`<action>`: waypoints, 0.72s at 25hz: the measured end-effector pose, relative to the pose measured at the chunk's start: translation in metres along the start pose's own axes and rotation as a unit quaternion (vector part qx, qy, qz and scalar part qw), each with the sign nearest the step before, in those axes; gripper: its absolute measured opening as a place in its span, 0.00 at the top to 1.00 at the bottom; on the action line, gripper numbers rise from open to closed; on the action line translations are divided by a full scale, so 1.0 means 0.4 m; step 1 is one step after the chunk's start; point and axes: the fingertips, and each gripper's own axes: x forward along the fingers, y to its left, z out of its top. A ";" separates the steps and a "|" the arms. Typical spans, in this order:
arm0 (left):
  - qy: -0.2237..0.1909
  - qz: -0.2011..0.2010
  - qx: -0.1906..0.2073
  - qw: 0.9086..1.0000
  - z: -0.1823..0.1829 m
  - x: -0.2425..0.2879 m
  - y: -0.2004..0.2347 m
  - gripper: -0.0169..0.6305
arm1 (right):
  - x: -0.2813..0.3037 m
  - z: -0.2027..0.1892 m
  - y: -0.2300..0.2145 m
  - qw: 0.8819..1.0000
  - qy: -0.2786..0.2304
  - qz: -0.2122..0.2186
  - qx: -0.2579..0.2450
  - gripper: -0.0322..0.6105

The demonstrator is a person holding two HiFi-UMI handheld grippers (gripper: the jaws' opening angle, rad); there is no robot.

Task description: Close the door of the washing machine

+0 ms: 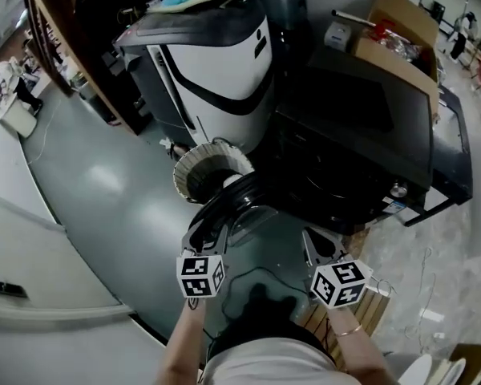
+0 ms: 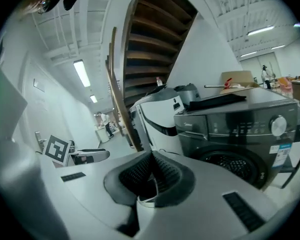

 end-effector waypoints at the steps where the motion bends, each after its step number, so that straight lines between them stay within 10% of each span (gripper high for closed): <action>1: 0.005 0.014 -0.007 1.000 -0.015 -0.008 0.039 0.64 | 0.037 -0.010 0.029 1.000 0.011 0.016 -0.006 0.94; 18: 0.119 0.102 -0.085 0.984 -0.411 0.102 0.601 0.63 | 0.583 -0.310 0.408 0.972 0.162 0.149 -0.081 0.94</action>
